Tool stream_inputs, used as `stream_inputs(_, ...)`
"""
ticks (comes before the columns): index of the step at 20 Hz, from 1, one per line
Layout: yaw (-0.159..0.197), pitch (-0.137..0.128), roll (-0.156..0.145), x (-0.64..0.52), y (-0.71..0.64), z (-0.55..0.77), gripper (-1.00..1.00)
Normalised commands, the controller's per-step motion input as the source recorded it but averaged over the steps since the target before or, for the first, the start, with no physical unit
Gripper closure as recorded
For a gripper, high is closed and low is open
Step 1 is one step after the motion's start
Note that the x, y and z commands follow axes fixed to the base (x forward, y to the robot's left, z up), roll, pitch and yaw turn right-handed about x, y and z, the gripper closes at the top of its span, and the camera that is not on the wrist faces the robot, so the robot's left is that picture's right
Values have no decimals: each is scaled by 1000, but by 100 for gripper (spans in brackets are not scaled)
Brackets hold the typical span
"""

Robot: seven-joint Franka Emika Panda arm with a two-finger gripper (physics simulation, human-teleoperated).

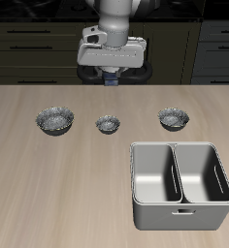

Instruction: Place the cream cheese in the middle-sized bowl

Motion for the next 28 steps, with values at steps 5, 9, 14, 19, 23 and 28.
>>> stream_inputs(5, 14, 12, 68, -33, 477, -71, 100)
stream_inputs(9, 6, -5, 72, -129, 593, 0, 100)
stream_inputs(14, -21, 0, 30, -67, 344, -33, 100)
stream_inputs(19, -20, 23, 25, -48, 404, -121, 100)
stream_inputs(23, -34, 27, 57, -123, 581, -100, 100)
stream_inputs(28, -28, 13, 62, -118, 502, -36, 100)
